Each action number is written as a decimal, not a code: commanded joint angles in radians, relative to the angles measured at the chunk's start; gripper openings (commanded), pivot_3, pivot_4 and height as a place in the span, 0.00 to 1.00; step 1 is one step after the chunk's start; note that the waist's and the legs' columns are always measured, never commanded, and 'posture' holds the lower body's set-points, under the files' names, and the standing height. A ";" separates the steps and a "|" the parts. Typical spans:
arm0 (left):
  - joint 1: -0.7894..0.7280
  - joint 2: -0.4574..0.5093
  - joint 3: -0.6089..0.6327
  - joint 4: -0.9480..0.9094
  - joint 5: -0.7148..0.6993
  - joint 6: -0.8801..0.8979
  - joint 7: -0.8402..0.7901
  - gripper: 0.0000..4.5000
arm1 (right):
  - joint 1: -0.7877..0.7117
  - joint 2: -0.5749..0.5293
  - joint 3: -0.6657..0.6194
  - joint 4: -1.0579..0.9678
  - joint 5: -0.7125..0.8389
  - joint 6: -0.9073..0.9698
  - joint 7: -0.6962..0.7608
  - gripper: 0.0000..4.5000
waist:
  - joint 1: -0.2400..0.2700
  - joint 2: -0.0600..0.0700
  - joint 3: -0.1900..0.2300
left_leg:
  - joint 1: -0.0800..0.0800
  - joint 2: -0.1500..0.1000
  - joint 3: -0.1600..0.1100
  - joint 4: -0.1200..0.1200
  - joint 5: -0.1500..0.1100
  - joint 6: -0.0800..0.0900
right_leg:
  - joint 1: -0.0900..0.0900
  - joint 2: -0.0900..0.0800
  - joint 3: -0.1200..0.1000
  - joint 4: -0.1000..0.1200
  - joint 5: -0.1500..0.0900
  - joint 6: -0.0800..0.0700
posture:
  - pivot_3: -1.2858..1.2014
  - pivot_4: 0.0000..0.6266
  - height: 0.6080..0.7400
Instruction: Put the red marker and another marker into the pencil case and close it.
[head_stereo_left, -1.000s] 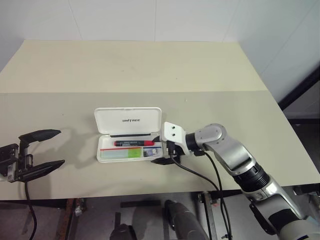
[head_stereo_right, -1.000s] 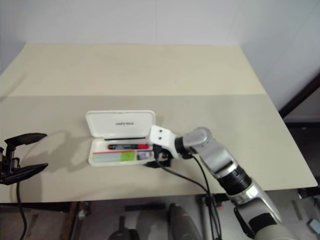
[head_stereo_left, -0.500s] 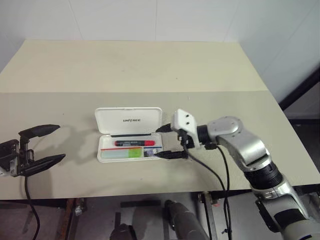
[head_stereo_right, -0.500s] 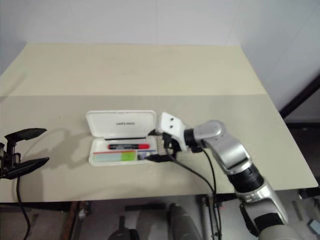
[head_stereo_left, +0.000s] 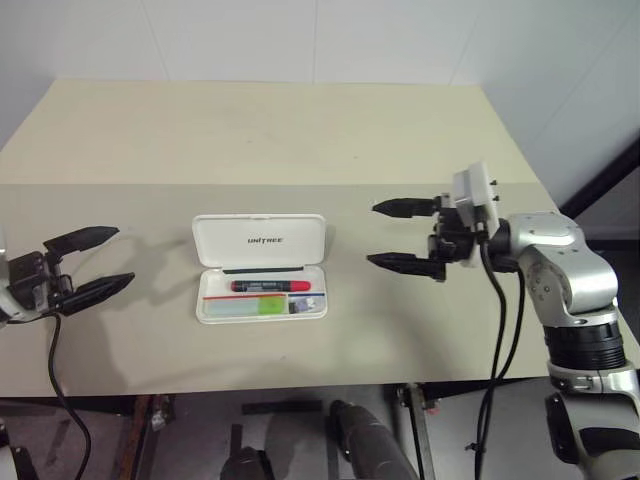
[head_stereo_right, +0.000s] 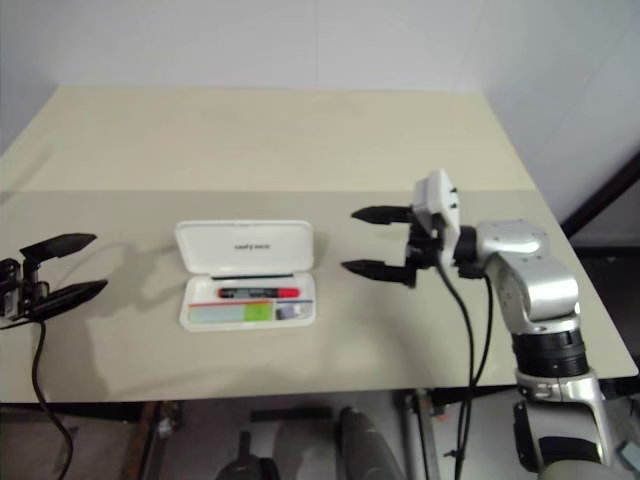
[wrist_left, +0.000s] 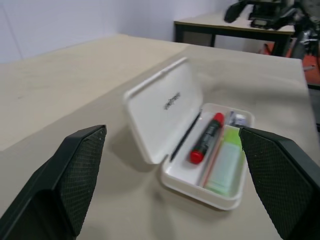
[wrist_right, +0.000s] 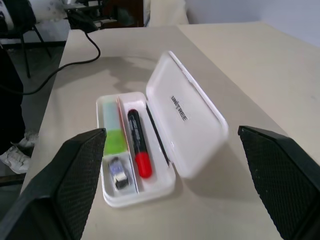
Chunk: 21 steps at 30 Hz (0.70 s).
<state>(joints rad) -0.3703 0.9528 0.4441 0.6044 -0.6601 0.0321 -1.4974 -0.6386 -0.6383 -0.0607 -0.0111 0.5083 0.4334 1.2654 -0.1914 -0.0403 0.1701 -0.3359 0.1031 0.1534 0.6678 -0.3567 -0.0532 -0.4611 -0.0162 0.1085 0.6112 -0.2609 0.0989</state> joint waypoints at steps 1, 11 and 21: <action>-0.088 0.009 -0.026 0.107 0.064 -0.014 0.018 1.00 | 0.001 -0.052 -0.080 0.065 0.031 -0.051 0.046 0.99 | 0.000 0.000 0.000 | 0.000 0.000 0.000 0.000 0.000 0.000 | 0.000 0.000 0.000 0.000 0.000 0.000 | 0.52 0.24 1.00; -0.347 -0.036 -0.110 0.381 0.211 -0.095 0.021 0.91 | 0.104 -0.144 -0.127 0.111 0.028 -0.133 0.093 1.00 | 0.000 0.000 0.000 | 0.000 0.000 0.000 0.003 0.000 0.000 | 0.000 0.000 0.000 0.002 0.001 0.003 | 0.52 0.24 1.00; -0.536 -0.070 -0.157 0.575 0.332 -0.138 0.077 0.19 | 0.172 -0.167 -0.149 0.060 0.031 -0.141 0.055 1.00 | 0.004 0.000 0.000 | -0.001 0.000 -0.001 0.013 0.000 0.001 | 0.003 0.000 0.001 0.006 0.003 0.006 | 0.52 0.24 1.00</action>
<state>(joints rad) -0.8710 0.8746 0.2855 1.1619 -0.3450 -0.0862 -1.4395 -0.4730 -0.7822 -0.1661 0.0837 0.5196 0.3043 1.3302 -0.1869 -0.0404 0.1703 -0.3366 0.1032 0.1526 0.6810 -0.3570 -0.0526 -0.4585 -0.0161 0.1100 0.6174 -0.2573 0.1055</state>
